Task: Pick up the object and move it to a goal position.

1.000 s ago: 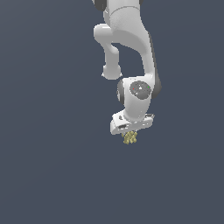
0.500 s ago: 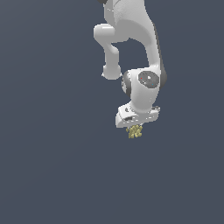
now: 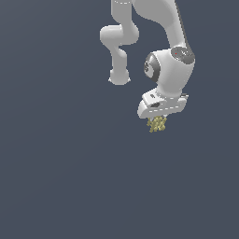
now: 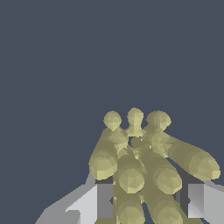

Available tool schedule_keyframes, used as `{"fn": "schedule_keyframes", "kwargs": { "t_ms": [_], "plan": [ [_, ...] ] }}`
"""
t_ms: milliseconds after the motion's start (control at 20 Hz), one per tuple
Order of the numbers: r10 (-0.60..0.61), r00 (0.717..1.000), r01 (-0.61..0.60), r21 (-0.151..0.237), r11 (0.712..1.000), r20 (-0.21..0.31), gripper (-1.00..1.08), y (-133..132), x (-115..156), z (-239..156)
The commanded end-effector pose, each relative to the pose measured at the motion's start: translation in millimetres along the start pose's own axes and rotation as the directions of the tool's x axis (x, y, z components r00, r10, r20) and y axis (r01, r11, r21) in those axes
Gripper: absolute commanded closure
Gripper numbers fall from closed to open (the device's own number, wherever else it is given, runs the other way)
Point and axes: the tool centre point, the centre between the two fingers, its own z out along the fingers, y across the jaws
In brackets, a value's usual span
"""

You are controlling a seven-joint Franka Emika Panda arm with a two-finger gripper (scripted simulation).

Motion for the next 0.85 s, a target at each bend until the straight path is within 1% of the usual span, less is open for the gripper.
{"fn": "schedule_keyframes", "kwargs": {
  "t_ms": [0,200,400,550,800],
  "plan": [
    [0.001,1.000,-0.001,-0.001,1.000,0.000,1.08,-17,-9,-15],
    [0.001,1.000,-0.001,-0.001,1.000,0.000,1.08,-40,-18,-35],
    [0.001,1.000,-0.001,0.000,1.000,0.000,1.08,-53,-24,-47],
    [0.001,1.000,-0.001,0.001,1.000,0.000,1.08,-58,-25,-51],
    [0.001,1.000,-0.001,0.001,1.000,0.000,1.08,-55,-23,-49]
  ]
}}
